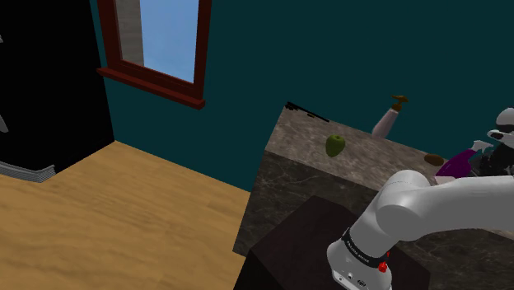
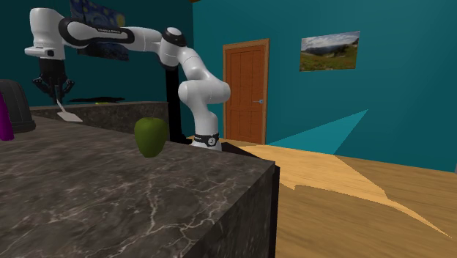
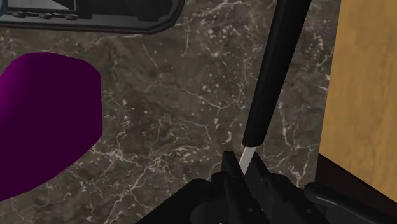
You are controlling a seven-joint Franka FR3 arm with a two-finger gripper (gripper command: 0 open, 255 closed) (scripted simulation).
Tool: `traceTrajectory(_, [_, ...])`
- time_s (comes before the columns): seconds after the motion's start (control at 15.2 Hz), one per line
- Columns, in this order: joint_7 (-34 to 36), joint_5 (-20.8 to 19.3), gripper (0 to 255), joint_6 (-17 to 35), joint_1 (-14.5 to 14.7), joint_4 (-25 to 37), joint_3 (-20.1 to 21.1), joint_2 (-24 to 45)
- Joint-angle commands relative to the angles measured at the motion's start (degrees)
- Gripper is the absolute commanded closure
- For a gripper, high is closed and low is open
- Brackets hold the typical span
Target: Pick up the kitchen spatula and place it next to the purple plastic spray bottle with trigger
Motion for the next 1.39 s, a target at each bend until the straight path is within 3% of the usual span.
traceTrajectory(0.0, [0.5,-0.6,255,1.2,-0.2,-1.2,-0.6,-0.5])
traceTrajectory(1.32, [4.3,-7.3,255,10.4,1.4,-8.1,-8.2,-4.9])
